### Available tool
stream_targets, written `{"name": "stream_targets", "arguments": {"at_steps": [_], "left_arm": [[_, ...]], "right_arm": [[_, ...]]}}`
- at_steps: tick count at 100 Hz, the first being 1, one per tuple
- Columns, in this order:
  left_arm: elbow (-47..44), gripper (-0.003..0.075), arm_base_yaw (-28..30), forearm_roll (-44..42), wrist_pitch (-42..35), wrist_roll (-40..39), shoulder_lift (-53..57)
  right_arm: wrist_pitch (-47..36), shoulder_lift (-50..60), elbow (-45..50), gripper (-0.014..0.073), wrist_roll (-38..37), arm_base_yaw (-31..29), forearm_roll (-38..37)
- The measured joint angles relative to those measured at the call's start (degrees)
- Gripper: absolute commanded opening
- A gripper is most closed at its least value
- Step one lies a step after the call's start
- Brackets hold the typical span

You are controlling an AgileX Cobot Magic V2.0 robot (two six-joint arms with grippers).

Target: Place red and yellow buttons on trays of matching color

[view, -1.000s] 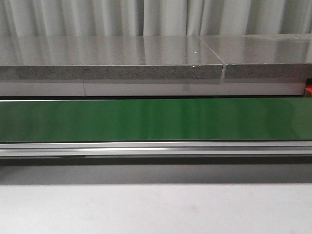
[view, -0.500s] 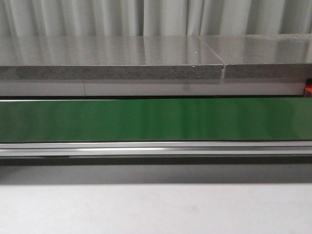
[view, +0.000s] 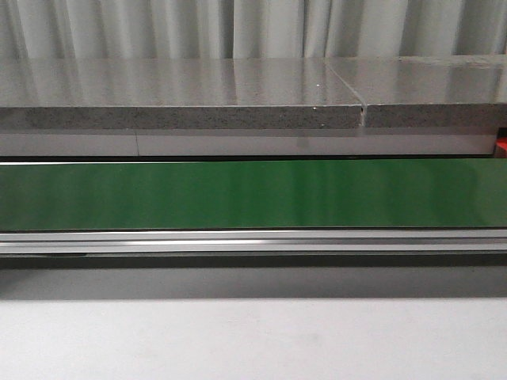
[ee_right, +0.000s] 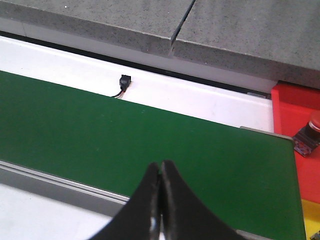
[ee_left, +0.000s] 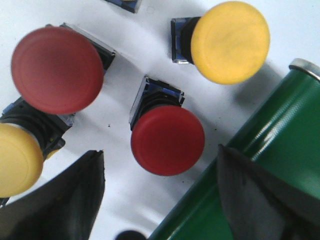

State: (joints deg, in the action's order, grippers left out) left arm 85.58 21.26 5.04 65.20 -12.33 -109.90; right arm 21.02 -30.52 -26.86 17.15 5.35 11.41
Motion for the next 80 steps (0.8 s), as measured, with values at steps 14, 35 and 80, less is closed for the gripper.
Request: {"name": "stream_targets", "arguments": {"at_steps": [14,35,80], "left_arm": [[0.0,0.0457,0.0,-0.1,-1.4,0.0,-1.0],[0.0,0.0357,0.0,-0.1,-2.3,0.0,-1.6],[0.0,0.0185,0.0,0.2,-2.3,1.1,-1.6]], "right_arm": [[0.0,0.0,0.0,-0.0065,0.0,0.0,0.0],[0.0,0.0,0.0,-0.0065,0.0,0.0,0.0],[0.0,0.0,0.0,-0.0065,-0.1,0.0,0.0]]}}
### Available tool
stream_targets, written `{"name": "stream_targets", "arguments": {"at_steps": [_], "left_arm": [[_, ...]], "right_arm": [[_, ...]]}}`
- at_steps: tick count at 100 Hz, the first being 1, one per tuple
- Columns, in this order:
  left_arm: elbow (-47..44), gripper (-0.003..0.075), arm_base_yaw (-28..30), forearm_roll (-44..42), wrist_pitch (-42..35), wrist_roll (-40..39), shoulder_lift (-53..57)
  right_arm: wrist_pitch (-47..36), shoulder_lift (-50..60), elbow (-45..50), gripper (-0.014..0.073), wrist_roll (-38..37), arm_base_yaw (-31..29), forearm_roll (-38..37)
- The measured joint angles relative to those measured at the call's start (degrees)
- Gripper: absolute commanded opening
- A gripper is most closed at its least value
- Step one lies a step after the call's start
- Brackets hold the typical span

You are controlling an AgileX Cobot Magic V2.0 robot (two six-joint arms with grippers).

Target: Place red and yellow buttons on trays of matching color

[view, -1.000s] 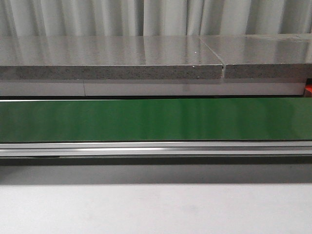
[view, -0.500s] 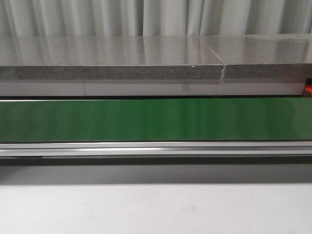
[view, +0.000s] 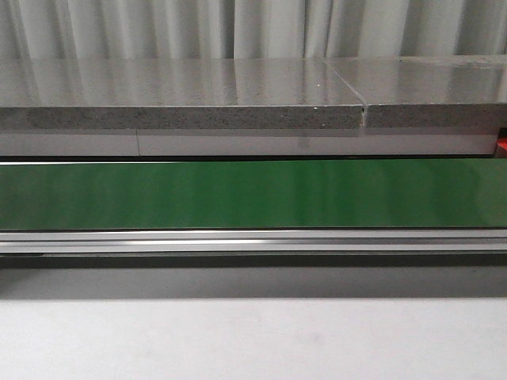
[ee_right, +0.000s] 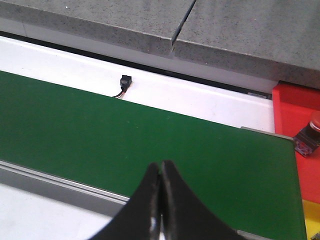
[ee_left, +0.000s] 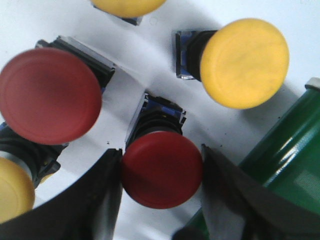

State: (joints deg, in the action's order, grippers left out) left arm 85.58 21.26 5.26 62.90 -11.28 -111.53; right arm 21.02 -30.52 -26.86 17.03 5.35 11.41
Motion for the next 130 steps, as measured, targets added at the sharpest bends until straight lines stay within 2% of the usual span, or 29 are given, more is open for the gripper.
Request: {"name": "stream_targets", "arguments": {"at_steps": [36,55,83,117,125,130], "left_arm": [[0.0,0.0185,0.0,-1.0,1.1,5.9,13.0],[0.0,0.0185,-3.8,-1.1,3.3,7.7,18.0],[-0.5,0.0185,-10.3,-0.9,4.5,8.8,17.7],[-0.6,0.0186,-11.3,-0.8,5.7,8.9,12.7],[-0.6,0.0209,-11.3,-0.8,5.8,8.9,12.2],[-0.6,0.0258,-11.3,-0.8,5.8,9.0,12.0]], "right_arm": [[0.0,0.0,0.0,-0.0065,0.0,0.0,0.0],[0.0,0.0,0.0,-0.0065,0.1,0.0,0.0],[0.0,0.0,0.0,-0.0065,0.1,0.0,0.0],[0.0,0.0,0.0,-0.0065,0.1,0.0,0.0],[0.0,0.0,0.0,-0.0065,0.1,0.0,0.0],[0.0,0.0,0.0,-0.0065,0.0,0.0,0.0]]}}
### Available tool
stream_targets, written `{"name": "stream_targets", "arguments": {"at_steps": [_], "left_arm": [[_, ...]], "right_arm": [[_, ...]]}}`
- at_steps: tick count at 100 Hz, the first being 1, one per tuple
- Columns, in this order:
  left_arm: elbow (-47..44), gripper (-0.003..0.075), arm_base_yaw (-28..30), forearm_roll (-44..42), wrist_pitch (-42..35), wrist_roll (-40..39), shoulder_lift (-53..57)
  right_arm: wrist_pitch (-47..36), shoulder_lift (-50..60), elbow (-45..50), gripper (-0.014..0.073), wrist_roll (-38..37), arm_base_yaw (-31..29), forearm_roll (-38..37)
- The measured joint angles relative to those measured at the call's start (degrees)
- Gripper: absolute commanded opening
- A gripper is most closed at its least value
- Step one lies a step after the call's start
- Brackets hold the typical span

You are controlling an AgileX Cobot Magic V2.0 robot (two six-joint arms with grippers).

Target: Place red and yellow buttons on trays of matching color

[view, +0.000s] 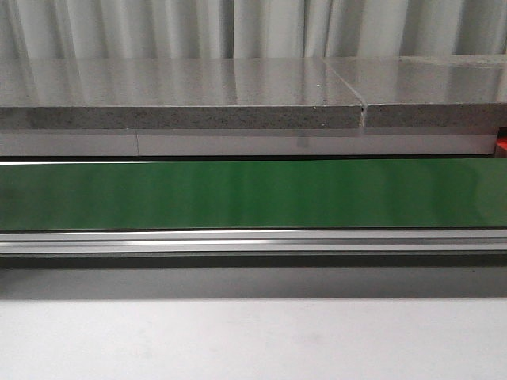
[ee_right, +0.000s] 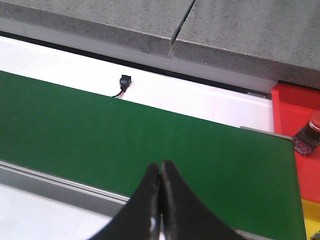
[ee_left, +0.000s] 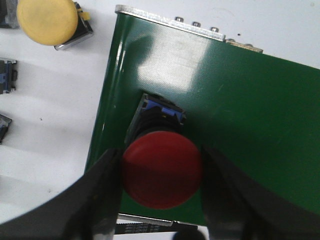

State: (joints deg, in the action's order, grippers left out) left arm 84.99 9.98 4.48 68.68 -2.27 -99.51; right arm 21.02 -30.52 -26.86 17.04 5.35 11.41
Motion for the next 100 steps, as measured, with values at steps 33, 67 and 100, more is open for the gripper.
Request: {"name": "stream_targets", "arguments": {"at_steps": [33,67,100], "left_arm": [[0.5,0.0554,0.0,1.3,-1.2,0.0,-0.1],[2.8,0.0552,0.0,1.9,-2.5,0.0,1.2],[5.2,0.0552,5.0,2.3,-4.9,-7.3,-0.7]], "right_arm": [[0.0,0.0,0.0,-0.0065,0.0,0.0,0.0],[0.0,0.0,0.0,-0.0065,0.0,0.0,0.0],[0.0,0.0,0.0,-0.0065,0.1,0.0,0.0]]}}
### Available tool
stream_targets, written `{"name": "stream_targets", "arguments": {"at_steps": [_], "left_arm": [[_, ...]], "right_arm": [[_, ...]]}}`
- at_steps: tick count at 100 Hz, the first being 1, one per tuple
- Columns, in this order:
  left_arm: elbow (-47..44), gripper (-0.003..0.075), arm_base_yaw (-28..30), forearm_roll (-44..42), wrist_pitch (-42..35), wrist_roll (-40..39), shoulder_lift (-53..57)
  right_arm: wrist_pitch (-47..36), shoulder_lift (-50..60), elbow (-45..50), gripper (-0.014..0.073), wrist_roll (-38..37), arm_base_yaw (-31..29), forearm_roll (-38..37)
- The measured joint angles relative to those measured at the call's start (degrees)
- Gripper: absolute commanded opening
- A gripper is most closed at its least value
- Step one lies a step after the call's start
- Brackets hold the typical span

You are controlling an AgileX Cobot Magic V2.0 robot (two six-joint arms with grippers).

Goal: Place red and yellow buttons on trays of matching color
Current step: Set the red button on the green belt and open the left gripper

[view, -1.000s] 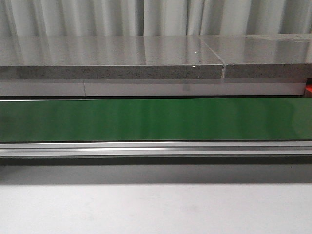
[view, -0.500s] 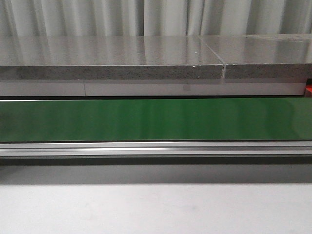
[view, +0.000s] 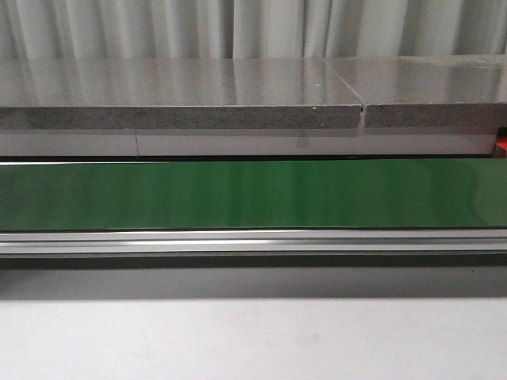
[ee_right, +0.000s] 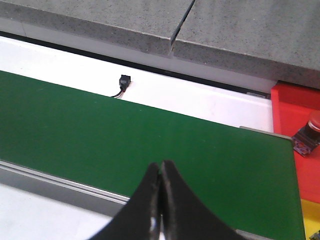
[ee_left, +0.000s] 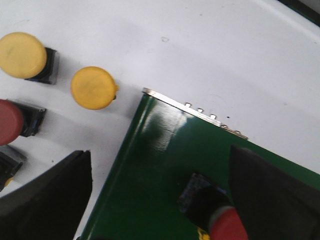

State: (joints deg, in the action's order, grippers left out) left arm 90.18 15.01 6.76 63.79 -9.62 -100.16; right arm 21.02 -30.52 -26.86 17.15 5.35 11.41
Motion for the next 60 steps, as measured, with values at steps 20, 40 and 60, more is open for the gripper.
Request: {"name": "stream_targets", "arguments": {"at_steps": [20,40,60], "left_arm": [[0.0,0.0552,2.5,-0.2,-0.2,-5.1,-5.2],[0.0,0.0552,2.8,-0.2,-2.7,-11.9,-8.6],[0.3,0.0552,2.8,-1.0,-3.8,-17.6,-12.0]], "right_arm": [[0.0,0.0,0.0,-0.0065,0.0,0.0,0.0],[0.0,0.0,0.0,-0.0065,0.0,0.0,0.0],[0.0,0.0,0.0,-0.0065,-0.1,0.0,0.0]]}}
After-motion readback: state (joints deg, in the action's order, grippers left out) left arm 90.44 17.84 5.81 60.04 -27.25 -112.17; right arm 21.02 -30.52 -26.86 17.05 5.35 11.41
